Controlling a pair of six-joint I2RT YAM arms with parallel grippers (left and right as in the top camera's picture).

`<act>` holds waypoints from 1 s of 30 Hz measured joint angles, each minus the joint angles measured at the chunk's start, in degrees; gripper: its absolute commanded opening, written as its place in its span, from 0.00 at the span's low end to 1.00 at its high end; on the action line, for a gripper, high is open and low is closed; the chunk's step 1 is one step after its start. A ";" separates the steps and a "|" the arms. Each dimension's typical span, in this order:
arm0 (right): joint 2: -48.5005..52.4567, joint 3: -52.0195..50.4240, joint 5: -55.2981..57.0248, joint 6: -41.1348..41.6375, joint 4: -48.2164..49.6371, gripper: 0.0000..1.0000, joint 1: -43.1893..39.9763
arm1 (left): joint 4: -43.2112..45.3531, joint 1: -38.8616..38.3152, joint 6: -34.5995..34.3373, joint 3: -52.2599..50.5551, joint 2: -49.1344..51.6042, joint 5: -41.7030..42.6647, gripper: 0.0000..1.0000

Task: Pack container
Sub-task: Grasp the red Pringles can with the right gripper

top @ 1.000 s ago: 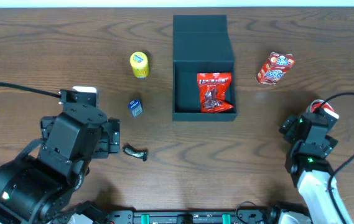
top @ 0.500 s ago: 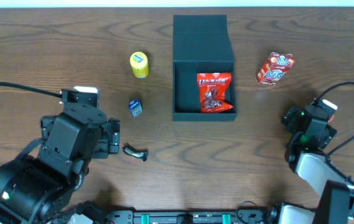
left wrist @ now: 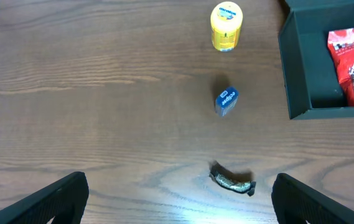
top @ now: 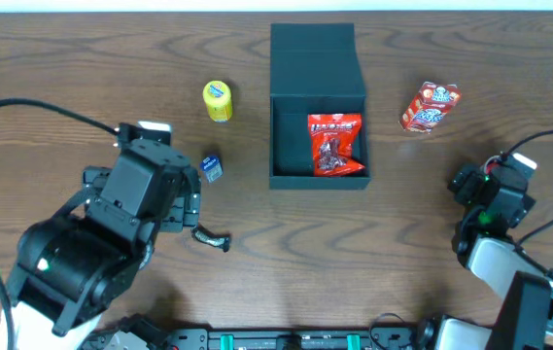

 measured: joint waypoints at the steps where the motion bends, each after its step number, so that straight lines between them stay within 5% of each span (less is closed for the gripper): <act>1: 0.79 0.00 -0.15 -0.11 0.57 0.99 0.00 | 0.24 0.00 0.00 0.00 0.07 0.13 0.95; 9: 4.55 0.00 -0.46 -0.20 3.61 0.97 0.00 | 0.42 0.00 0.20 0.00 -0.33 1.03 0.95; 30: 4.63 0.00 -0.68 -0.79 4.31 0.71 0.00 | 0.42 0.00 0.22 0.00 -0.33 1.20 0.95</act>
